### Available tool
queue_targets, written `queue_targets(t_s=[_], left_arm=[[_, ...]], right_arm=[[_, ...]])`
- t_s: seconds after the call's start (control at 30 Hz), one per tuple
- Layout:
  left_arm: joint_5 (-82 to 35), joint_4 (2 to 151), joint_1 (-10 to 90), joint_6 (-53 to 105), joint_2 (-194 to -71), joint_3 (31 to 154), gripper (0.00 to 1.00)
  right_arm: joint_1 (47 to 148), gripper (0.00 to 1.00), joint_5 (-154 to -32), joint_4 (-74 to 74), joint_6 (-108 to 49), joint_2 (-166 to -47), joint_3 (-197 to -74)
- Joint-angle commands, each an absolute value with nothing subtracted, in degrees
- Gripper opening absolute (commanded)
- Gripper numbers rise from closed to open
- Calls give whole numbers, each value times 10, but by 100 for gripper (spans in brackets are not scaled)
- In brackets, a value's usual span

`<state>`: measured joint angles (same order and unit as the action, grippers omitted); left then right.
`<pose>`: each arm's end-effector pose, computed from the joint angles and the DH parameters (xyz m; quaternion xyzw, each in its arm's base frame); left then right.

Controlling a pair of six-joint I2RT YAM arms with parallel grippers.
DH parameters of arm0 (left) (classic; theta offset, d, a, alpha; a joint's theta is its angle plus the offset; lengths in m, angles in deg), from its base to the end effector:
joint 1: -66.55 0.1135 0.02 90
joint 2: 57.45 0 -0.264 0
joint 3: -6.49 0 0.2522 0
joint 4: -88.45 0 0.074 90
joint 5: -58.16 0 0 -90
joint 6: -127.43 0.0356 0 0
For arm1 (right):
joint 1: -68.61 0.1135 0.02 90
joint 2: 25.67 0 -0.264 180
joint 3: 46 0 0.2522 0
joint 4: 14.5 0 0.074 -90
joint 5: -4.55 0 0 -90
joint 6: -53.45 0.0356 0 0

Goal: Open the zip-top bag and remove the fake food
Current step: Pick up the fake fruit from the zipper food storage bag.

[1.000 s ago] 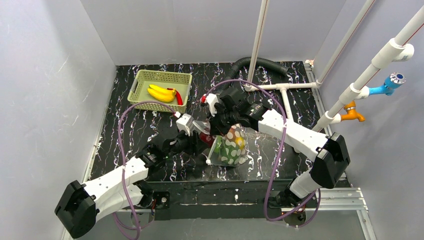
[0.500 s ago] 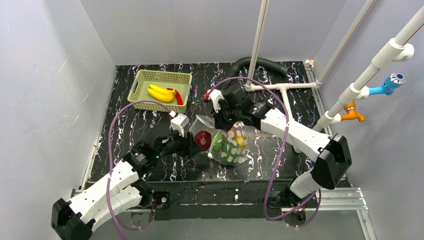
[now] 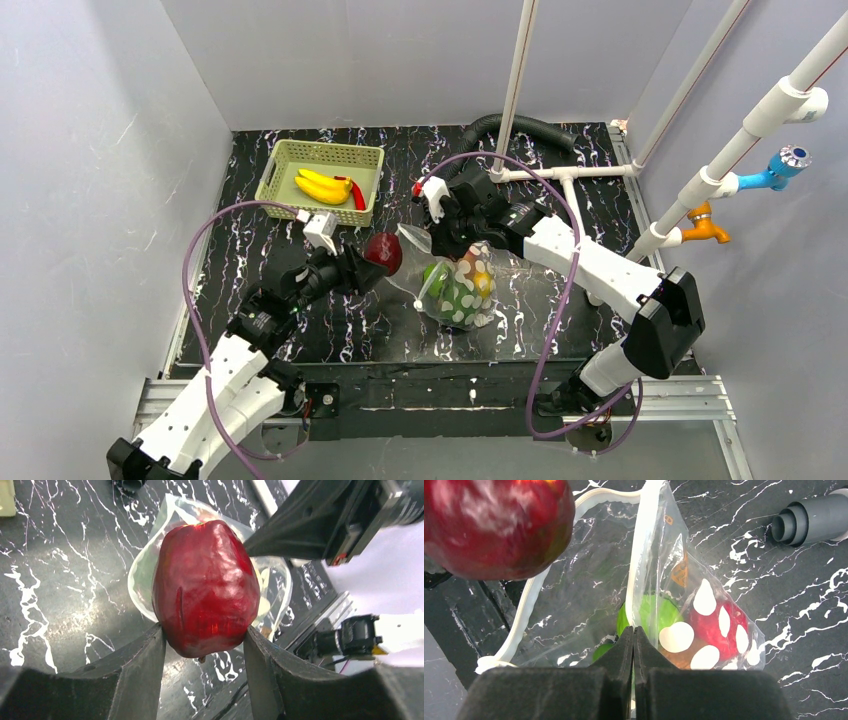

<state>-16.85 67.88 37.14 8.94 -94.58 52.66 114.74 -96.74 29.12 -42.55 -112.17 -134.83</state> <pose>0.1390 -0.0889 0.2908 0.0887 0.7673 -0.3920 0.4998 0.2290 0.2483 0.3154 -0.4348 0.7966 0.2250 0.3547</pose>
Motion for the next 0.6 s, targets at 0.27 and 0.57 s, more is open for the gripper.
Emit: queue_targets(t_s=[0.27,0.57], left_arm=[[-109,834,437,-39,-996,526,0],[-115,916,547,-89,-1071,519,0]], right_arm=[[1144,1,-990,272,-427,-1098,-1337],[1143,1,-993,271,-425,-1097,-1334]])
